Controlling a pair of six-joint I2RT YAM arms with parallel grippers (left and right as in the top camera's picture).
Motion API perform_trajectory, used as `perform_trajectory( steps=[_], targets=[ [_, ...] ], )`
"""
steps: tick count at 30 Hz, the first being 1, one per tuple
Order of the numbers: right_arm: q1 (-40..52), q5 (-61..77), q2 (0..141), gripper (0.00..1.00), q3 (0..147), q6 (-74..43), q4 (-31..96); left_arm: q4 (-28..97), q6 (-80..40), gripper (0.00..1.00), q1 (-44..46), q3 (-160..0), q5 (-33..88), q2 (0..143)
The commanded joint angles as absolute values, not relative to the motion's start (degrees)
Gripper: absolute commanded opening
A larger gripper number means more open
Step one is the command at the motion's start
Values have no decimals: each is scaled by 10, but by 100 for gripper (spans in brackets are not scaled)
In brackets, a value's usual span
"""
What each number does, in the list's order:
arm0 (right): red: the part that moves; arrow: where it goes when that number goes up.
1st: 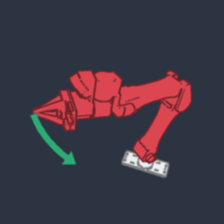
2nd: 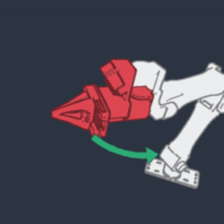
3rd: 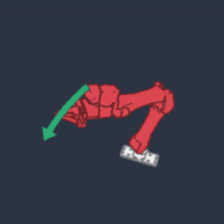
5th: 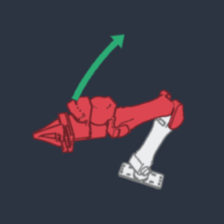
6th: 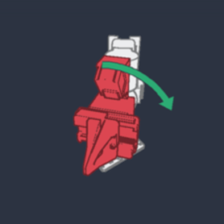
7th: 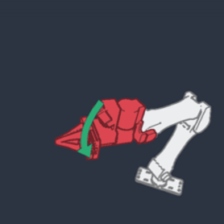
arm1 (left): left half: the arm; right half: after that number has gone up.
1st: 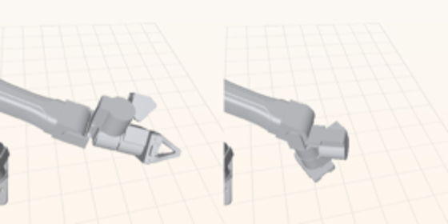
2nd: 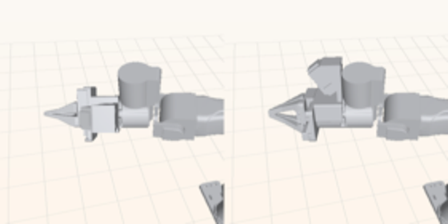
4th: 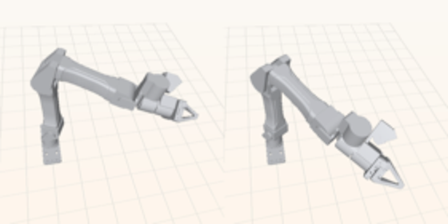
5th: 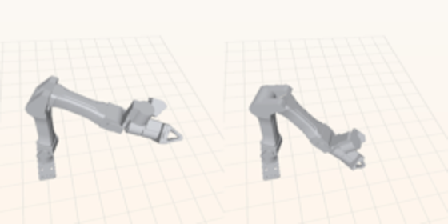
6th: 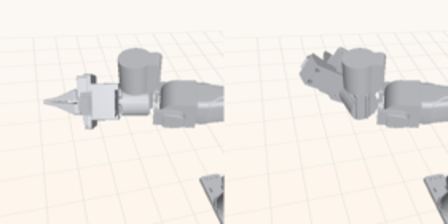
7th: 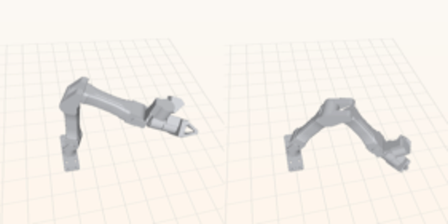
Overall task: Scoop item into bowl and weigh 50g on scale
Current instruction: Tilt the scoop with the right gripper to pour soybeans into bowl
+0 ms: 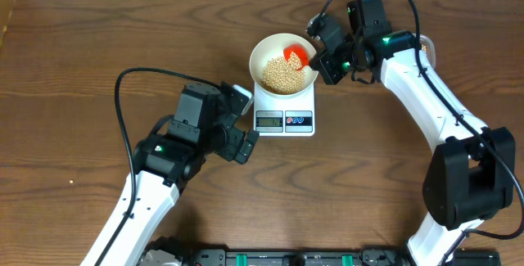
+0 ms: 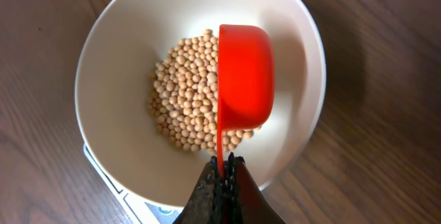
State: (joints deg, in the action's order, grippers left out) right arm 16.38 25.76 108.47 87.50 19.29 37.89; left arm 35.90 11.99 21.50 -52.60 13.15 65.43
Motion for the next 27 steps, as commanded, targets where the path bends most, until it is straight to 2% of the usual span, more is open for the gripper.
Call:
perform_trajectory(
  steps=[1,10,27],
  targets=[
    [168,254,1065,1,875,207,368,360,117,98,216,-522,124,656],
    [196,209,1065,1,881,231,356,360,117,98,216,-522,124,656],
    [200,216,1064,1,881,223,355,360,117,98,216,-522,124,656]
  ],
)
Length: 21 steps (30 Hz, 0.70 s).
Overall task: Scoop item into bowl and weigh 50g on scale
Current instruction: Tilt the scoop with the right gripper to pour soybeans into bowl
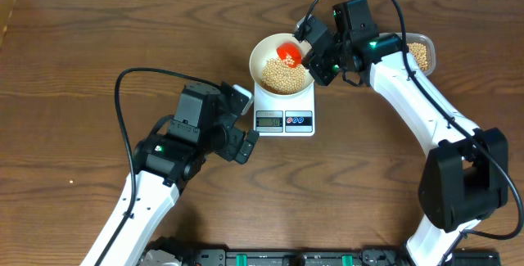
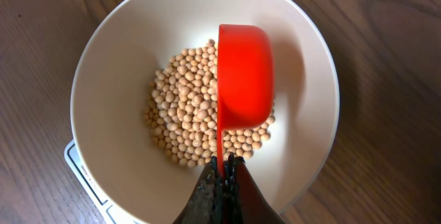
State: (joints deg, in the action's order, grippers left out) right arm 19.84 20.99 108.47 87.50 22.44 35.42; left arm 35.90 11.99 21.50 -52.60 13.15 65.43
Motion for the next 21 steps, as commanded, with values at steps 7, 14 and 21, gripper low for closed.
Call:
perform_trajectory(
  steps=[7,14,21],
  targets=[
    [178,320,1064,1,881,182,353,360,117,98,216,-522,124,656],
    [146,406,1064,1,881,165,354,360,117,98,216,-522,124,656],
    [136,427,1064,1,881,163,354,360,117,98,216,-522,124,656]
  ],
)
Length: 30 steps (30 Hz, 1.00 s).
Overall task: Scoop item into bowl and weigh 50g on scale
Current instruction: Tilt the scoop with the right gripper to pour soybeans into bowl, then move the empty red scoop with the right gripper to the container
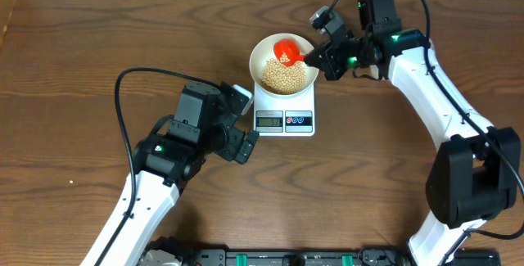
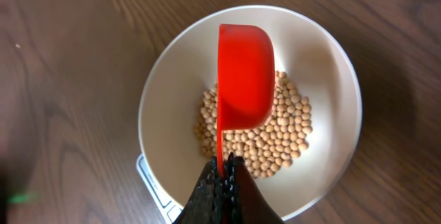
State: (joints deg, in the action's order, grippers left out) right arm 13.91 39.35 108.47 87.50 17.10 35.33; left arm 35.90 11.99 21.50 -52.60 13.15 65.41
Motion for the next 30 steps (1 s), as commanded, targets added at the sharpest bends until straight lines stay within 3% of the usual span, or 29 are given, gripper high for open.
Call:
perform_trajectory(
  steps=[1,22,30],
  targets=[
    [136,427,1064,1,881,163,354,360,117,98,216,-522,124,656],
    [135,426,1063,1,881,163,358,360,117,98,216,-522,124,656],
    [90,463,1016,1,881,149,361,360,117,98,216,-522,124,656]
  ],
)
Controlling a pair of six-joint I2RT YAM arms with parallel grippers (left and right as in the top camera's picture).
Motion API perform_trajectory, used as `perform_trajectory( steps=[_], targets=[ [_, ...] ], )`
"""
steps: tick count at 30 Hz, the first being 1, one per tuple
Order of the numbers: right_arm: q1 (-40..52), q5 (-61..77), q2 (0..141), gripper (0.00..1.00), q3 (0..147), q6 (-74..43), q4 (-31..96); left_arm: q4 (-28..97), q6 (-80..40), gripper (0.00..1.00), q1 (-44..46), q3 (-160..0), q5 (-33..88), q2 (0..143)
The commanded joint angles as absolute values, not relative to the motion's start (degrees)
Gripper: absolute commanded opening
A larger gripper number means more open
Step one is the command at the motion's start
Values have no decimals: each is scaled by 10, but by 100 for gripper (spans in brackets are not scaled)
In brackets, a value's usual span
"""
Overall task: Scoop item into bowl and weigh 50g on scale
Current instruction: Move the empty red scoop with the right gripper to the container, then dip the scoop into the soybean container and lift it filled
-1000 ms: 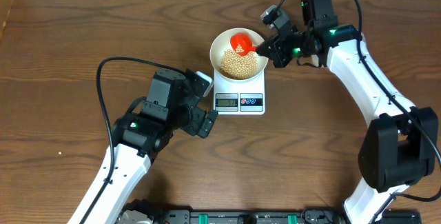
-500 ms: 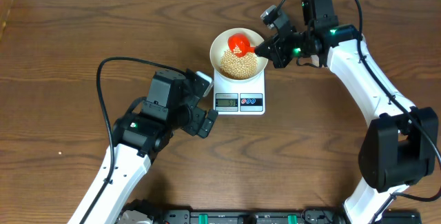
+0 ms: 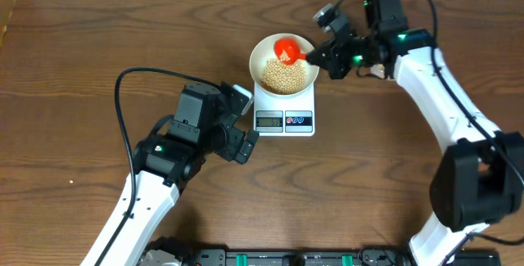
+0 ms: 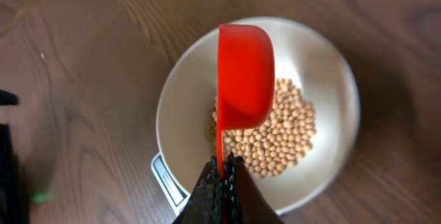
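Observation:
A cream bowl (image 3: 264, 51) (image 4: 180, 108) holding a heap of beans (image 3: 283, 74) (image 4: 282, 131) stands on the white scale (image 3: 284, 112) (image 4: 170, 184). My right gripper (image 3: 315, 53) (image 4: 222, 163) is shut on the handle of a red scoop (image 3: 286, 49) (image 4: 244, 76), turned on its side over the bowl's far part. My left gripper (image 3: 242, 119) rests left of the scale, holding nothing; whether its jaws are apart is unclear.
The scale's display (image 3: 268, 119) and buttons (image 3: 298, 120) face the near side. A black cable (image 3: 131, 74) loops over the left arm.
My right gripper has drawn slightly back to the right and up; in its wrist view the bowl looks smaller and lies further right under the scoop. The left arm is unchanged.
The scoop was held sideways low over the beans in the bowl. Then my right arm leaned further left over the bowl. Then the wrist swung back right with the scoop higher, and now it is higher still. The left arm stayed put throughout.

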State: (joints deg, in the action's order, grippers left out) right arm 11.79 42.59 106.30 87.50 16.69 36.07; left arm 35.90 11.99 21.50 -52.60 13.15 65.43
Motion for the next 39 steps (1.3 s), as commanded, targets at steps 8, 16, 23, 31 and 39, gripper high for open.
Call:
perform_trajectory(
  steps=[8,16,23,31,39],
  targets=[
    [-12,484,950,1,881,138,407,360,117,98,216,-522,124,656],
    [-134,407,936,1,881,164,492,360,117,98,216,-522,124,656],
    [-131,179,938,1,880,164,512,360,117,98,216,-522,124,656],
    [-67,-2,941,1,880,164,514,360,117,98,216,-522,124,656],
    [10,-169,974,1,879,164,522,360,117,98,216,-522,124,656]
  ],
)
